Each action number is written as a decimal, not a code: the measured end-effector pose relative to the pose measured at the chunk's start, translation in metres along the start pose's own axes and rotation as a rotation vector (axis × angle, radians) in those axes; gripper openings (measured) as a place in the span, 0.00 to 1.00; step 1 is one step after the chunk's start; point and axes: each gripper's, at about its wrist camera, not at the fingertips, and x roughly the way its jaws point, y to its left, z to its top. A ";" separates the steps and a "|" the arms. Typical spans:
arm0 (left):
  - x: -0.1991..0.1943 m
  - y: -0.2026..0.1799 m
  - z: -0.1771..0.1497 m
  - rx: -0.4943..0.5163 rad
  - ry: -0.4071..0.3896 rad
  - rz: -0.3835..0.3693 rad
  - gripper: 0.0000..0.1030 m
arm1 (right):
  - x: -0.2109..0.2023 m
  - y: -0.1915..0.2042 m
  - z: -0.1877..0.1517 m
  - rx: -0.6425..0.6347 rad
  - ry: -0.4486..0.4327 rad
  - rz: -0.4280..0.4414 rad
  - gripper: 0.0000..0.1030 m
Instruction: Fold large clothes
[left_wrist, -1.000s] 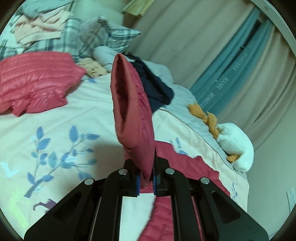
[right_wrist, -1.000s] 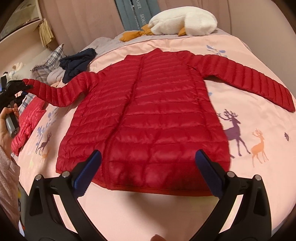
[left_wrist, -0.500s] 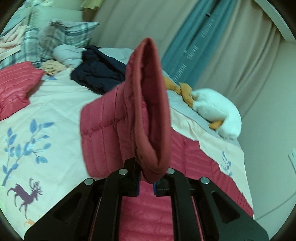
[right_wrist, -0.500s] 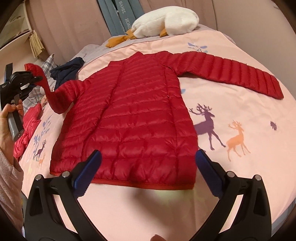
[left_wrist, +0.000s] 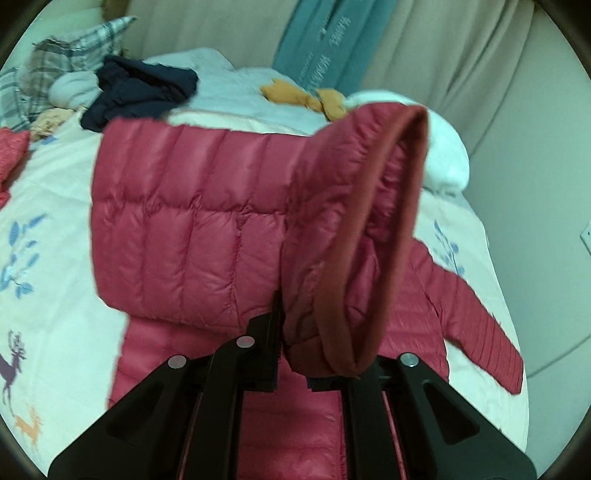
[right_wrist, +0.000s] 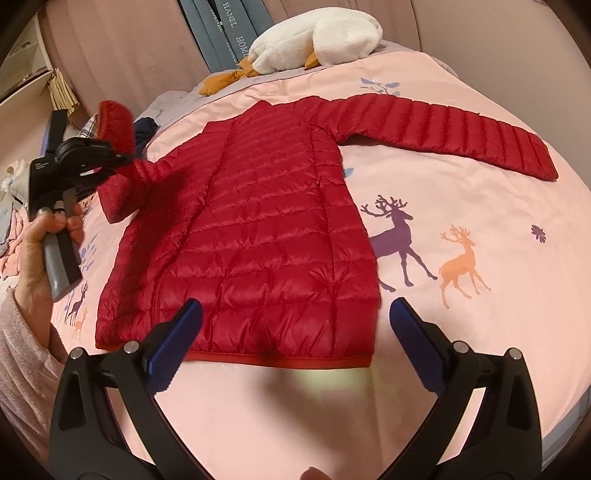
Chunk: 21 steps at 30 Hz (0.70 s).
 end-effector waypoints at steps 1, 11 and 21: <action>0.003 -0.002 -0.001 0.002 0.008 0.000 0.10 | 0.000 -0.001 0.000 0.003 0.001 -0.002 0.98; 0.030 -0.009 -0.009 0.004 0.083 -0.124 0.54 | 0.015 -0.008 0.004 0.047 0.041 0.031 0.98; -0.010 0.019 -0.029 -0.033 0.061 -0.319 0.71 | 0.056 -0.001 0.055 0.144 0.078 0.240 0.98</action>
